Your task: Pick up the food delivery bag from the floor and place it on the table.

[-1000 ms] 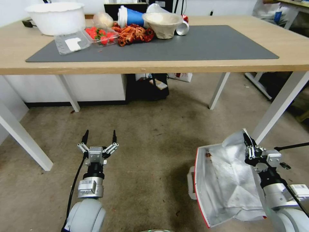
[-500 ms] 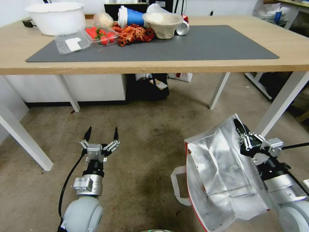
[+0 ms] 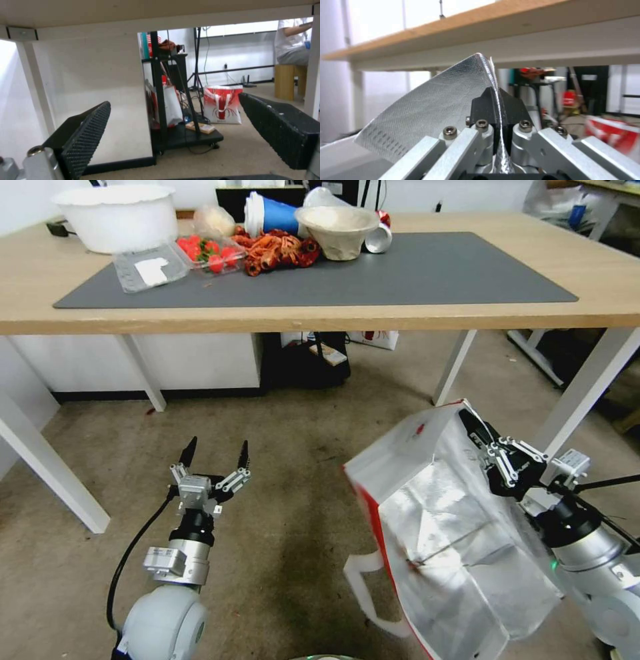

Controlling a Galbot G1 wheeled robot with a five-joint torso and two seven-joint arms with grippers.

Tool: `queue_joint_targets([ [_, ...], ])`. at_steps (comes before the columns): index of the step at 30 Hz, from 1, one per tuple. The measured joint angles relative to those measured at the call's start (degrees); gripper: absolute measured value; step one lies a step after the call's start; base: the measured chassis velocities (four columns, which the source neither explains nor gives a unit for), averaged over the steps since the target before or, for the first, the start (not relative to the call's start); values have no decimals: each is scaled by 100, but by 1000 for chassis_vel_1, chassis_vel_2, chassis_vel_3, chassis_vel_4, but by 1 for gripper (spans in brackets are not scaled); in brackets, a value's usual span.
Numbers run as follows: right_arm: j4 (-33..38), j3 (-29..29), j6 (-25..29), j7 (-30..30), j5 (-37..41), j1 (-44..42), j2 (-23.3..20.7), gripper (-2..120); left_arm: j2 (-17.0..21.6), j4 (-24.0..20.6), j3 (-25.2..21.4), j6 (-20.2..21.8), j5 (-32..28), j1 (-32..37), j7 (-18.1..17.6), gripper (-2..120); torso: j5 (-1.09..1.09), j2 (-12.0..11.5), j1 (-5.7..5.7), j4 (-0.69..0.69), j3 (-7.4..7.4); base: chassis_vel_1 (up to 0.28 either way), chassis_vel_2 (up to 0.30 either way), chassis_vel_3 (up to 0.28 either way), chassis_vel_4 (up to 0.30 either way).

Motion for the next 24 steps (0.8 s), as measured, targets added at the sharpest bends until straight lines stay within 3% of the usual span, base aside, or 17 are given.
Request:
queue_joint_targets([
  [3, 4, 10, -92, -249, 344, 13, -50, 0, 15, 0, -17, -61, -12, 14, -4, 101, 1, 0, 0, 0, 0, 0, 0, 0, 0],
  [5, -41, 80, -306, -815, 963, 74, -152, 0, 30, 0, -21, -90, -20, 20, -92, 105, 0, 0, 0, 0, 0, 0, 0, 0, 0],
  [11, -83, 132, -656, -1641, 1612, 165, -243, 0, 51, -12, -29, -96, -17, 23, -155, 105, 0, 0, 0, 0, 0, 0, 0, 0, 0],
  [24, -63, 208, -994, -2391, 1918, 254, -282, 0, 103, -92, -64, -85, -6, 176, -89, 100, 0, 20, 1, 0, 7, 0, 0, 0, 0],
])
